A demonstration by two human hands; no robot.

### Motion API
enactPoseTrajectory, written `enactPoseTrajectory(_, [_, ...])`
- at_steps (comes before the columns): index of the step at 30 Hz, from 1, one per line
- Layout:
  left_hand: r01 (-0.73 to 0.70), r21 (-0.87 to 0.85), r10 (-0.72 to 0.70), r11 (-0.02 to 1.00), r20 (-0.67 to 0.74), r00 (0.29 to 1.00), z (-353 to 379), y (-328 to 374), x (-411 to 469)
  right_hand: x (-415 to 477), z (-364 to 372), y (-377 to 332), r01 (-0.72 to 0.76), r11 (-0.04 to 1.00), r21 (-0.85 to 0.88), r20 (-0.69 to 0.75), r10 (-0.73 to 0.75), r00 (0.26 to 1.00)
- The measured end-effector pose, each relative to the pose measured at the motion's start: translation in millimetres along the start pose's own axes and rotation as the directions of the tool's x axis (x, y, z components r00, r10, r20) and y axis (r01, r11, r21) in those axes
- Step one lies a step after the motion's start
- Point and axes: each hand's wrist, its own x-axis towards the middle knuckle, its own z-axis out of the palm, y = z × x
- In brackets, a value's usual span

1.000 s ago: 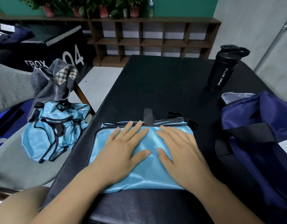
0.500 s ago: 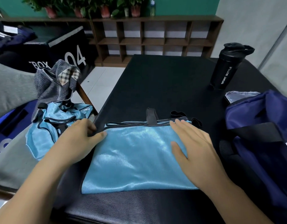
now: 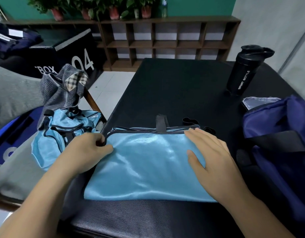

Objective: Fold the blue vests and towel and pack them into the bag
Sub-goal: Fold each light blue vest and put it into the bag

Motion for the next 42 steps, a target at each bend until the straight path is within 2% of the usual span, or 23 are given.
enactPoseTrajectory(5, [0.000,-0.131,-0.019,0.991,-0.149,0.989,-6,-5,3,-1,-4,-4,0.006,1.000,0.006,0.010,-0.006,1.000])
enactPoseTrajectory(8, [0.007,-0.274,-0.043,0.962,-0.124,0.991,-7,-9,5,-1,-3,-3,-0.015,0.999,0.028,0.045,0.014,0.999])
enactPoseTrajectory(9, [0.008,-0.392,-0.046,0.920,-0.088,0.995,-8,-8,3,-1,-1,-3,-0.027,0.999,0.036,0.070,0.024,0.997])
enactPoseTrajectory(11, [0.018,-0.643,-0.009,0.766,0.018,1.000,-12,0,-3,-2,2,-2,-0.044,0.999,0.024,0.124,0.040,0.992])
enactPoseTrajectory(13, [0.048,-0.794,0.066,0.606,0.110,0.992,-14,13,-12,-3,5,0,-0.058,0.998,0.005,0.161,0.056,0.985])
enactPoseTrajectory(16, [0.060,-0.882,0.181,0.467,0.161,0.970,-10,34,-25,-2,6,0,-0.066,0.998,-0.024,0.175,0.069,0.982])
enactPoseTrajectory(21, [0.048,-0.925,0.363,0.376,0.194,0.911,17,69,-39,-2,5,-3,-0.086,0.995,-0.049,0.188,0.093,0.978])
enactPoseTrajectory(23, [0.017,-0.910,0.408,0.414,0.202,0.890,29,80,-43,-1,4,-5,-0.088,0.995,-0.052,0.185,0.096,0.978])
enactPoseTrajectory(27, [-0.145,-0.750,0.406,0.645,0.176,0.897,51,96,-45,1,4,-7,-0.123,0.991,-0.051,0.176,0.130,0.976])
enactPoseTrajectory(29, [-0.181,-0.690,0.409,0.700,0.181,0.894,60,102,-48,2,1,-9,-0.155,0.988,-0.018,0.163,0.156,0.974])
enactPoseTrajectory(34, [-0.201,-0.687,0.423,0.698,0.170,0.890,71,115,-58,3,-1,-13,-0.225,0.970,0.094,0.106,0.215,0.971])
enactPoseTrajectory(38, [-0.223,-0.704,0.509,0.674,0.223,0.831,67,113,-66,3,0,-10,-0.278,0.945,0.171,0.077,0.269,0.960])
enactPoseTrajectory(42, [-0.340,-0.682,0.569,0.648,0.136,0.811,61,104,-71,2,-2,-11,-0.298,0.938,0.177,0.052,0.294,0.954])
